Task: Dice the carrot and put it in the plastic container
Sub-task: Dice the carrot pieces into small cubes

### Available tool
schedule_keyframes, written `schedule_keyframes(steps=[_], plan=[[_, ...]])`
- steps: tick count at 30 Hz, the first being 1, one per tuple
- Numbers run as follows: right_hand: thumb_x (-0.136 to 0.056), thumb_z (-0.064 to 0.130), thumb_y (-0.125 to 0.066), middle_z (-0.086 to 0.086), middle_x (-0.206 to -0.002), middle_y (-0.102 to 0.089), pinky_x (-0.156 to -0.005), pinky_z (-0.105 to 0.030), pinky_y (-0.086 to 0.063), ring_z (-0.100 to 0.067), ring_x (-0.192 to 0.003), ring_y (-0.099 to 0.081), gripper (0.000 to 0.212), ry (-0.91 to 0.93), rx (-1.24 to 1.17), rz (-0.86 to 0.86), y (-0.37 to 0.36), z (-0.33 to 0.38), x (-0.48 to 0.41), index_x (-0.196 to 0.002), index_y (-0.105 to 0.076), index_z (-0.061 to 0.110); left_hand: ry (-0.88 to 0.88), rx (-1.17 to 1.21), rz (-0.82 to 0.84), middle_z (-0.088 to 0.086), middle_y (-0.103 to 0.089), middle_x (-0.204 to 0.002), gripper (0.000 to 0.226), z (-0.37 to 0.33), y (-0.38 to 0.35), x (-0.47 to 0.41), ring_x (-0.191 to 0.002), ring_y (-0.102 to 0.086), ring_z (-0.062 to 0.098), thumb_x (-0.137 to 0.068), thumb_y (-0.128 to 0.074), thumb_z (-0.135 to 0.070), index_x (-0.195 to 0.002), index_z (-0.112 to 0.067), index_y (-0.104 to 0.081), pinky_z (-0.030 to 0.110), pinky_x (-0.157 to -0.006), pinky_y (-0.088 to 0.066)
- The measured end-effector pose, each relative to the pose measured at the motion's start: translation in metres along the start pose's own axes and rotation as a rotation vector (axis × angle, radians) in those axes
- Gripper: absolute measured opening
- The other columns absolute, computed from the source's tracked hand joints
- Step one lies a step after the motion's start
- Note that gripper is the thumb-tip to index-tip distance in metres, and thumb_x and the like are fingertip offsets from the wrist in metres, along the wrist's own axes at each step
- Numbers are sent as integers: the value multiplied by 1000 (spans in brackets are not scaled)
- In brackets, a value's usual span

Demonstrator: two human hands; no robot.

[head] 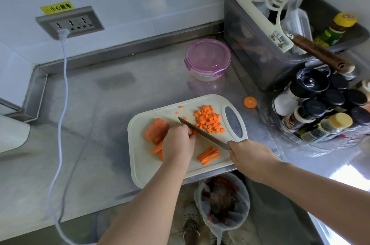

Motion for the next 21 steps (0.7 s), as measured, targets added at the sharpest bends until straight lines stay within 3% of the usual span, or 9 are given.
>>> schedule_keyframes(steps=[3,5,8,17,21], plan=[[-102,17,-35,2,-82,-46,-62,-31,-44,-21,-74,-50,20,-35,-79,3,0,-4,-1,-114,-50,17,4,13,2,3,-73,-93,18,2,-2,0,-88,-67,20,-90,-63,-30,-98,-15,-70,28,-70,-48],[-103,23,-31,0,-80,-49,-61,-32,-42,-24,-73,-53,20,-36,-123,2,1,-8,1,-97,-50,19,8,29,2,2,-73,-94,18,2,-2,-1,-88,-67,19,-88,-64,-29,-99,-16,-70,27,-71,-49],[-102,27,-30,1,-71,-46,-54,-32,-36,-23,-66,-49,33,-57,-172,-20,1,-12,6,-69,-30,24,9,38,5,1,-72,-96,17,1,-3,-2,-91,-67,19,-87,-63,-25,-101,-18,-69,28,-74,-51],[-102,28,-32,2,-67,-44,-58,-32,-37,-25,-66,-49,29,-49,-205,-81,8,-13,18,-74,-33,21,-3,56,-2,-4,-68,-106,25,2,-1,0,-100,-63,15,-86,-64,-27,-110,-19,-64,25,-76,-46],[-102,30,-31,3,-69,-44,-53,-30,-35,-21,-65,-48,24,-36,-183,-73,9,-10,19,-80,-37,21,15,2,12,-4,-66,-102,18,8,1,1,-94,-62,17,-84,-65,-32,-98,-22,-64,30,-74,-49]])
Point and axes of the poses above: each hand's wrist, its own x-axis away from the middle knuckle, its own y-axis out of the back of the hand, z = x × y, the point moved 5 cm from there along -x, towards the middle knuckle
